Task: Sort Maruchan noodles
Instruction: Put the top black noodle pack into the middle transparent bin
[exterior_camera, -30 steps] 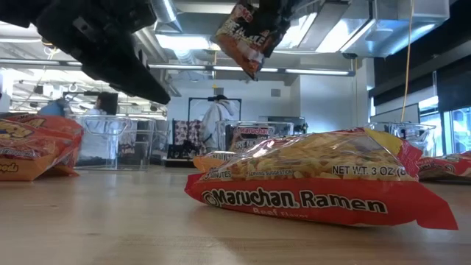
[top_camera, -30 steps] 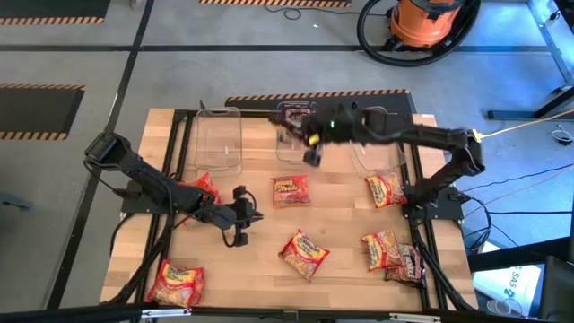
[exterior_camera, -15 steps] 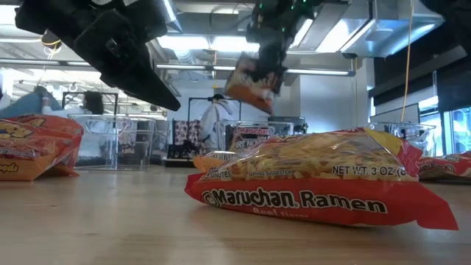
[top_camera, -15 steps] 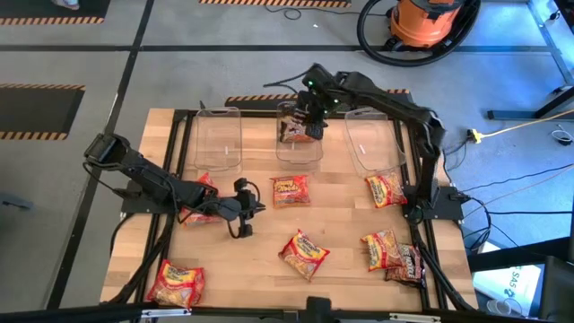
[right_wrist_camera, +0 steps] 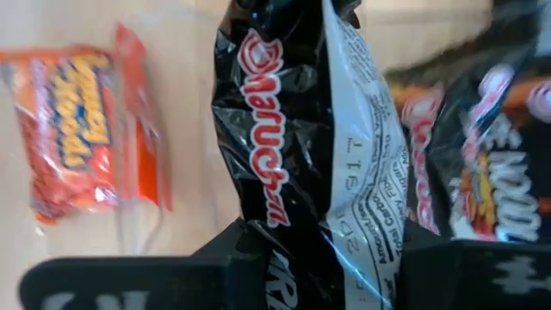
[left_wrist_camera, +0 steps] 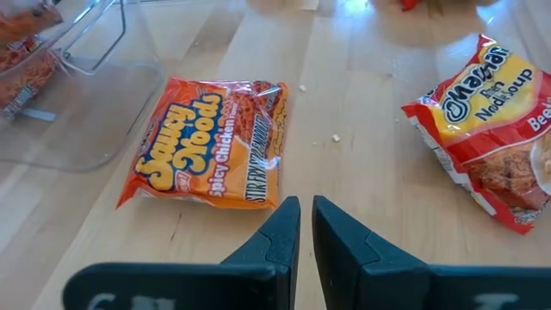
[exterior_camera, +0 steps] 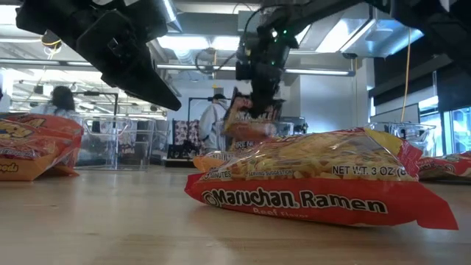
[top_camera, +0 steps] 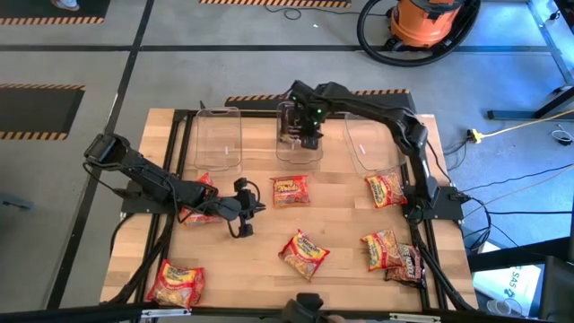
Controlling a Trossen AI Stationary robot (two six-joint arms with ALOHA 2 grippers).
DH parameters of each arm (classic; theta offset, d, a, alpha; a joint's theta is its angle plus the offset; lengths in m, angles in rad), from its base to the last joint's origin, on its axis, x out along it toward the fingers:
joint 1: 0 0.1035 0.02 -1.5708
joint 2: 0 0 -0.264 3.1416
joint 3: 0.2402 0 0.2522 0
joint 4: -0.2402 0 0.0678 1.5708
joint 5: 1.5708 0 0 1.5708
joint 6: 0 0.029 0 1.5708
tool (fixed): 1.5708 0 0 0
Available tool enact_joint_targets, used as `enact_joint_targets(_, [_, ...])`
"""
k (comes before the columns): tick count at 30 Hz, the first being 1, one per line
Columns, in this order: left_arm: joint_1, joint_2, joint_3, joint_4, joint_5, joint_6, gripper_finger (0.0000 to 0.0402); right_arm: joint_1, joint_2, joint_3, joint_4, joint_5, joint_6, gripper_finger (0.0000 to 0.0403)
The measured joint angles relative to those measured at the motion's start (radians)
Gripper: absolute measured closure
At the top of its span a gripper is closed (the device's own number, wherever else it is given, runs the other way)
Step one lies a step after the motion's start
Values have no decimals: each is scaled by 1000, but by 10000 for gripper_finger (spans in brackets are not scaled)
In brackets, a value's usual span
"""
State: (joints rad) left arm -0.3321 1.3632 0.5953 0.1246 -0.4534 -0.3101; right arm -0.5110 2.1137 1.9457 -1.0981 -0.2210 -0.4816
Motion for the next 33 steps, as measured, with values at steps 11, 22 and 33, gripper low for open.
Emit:
enact_joint_targets(11, [-2,0,0,1,1,-2,372,1,98,-10,1,26,-2,315])
enact_joint_targets(22, [-2,0,0,1,2,-2,372,1,98,-10,29,31,2,306])
enact_joint_targets(33, [-2,0,0,1,15,-1,373,2,96,-10,54,124,7,218])
